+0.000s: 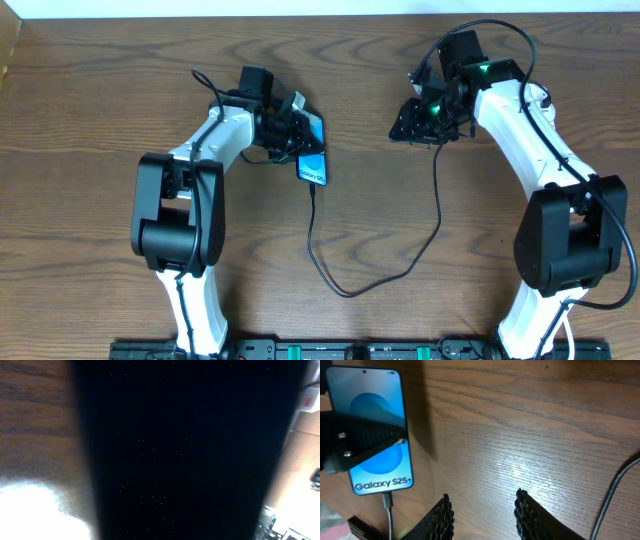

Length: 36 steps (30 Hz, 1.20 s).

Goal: Plug charger to phone and switch on socket
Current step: 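Lower the plugged-in phone with the left gripper toward the table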

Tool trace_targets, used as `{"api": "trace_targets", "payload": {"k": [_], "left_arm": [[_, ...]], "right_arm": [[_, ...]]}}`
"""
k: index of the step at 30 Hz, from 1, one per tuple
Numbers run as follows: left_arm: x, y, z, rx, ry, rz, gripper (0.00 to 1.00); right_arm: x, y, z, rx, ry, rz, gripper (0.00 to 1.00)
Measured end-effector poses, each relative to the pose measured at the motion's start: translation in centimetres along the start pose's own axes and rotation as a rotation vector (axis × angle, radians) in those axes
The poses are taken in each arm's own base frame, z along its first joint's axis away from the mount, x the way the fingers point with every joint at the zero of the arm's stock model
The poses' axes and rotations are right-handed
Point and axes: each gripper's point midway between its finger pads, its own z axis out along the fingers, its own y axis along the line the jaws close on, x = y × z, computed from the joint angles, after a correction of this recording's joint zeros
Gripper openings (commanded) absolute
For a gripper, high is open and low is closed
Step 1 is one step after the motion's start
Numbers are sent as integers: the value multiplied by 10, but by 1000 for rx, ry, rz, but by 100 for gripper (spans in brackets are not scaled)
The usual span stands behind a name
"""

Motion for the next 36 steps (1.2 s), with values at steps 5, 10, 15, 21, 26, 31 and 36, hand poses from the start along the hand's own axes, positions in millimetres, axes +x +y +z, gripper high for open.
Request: {"api": "trace_targets", "payload": {"k": [5, 10, 15, 21, 26, 31, 36], "left_arm": [[-4, 12, 11, -16, -2, -13, 7], [-8, 16, 15, -17, -13, -35, 7], [-8, 18, 18, -19, -8, -53, 7], [-8, 19, 19, -17, -7, -54, 7], [-8, 19, 19, -20, -8, -53, 12], [-8, 20, 19, -24, -7, -59, 23], [-8, 19, 19, -19, -5, -58, 29]], "right_arm": [[0, 0, 0, 0, 0, 0, 40], [0, 0, 0, 2, 0, 0, 40], [0, -1, 0, 5, -1, 0, 40], [-1, -3, 0, 18, -4, 0, 39], [-1, -3, 0, 20, -4, 0, 40], [-1, -4, 0, 22, -5, 0, 40], [-1, -5, 0, 27, -6, -1, 40]]}}
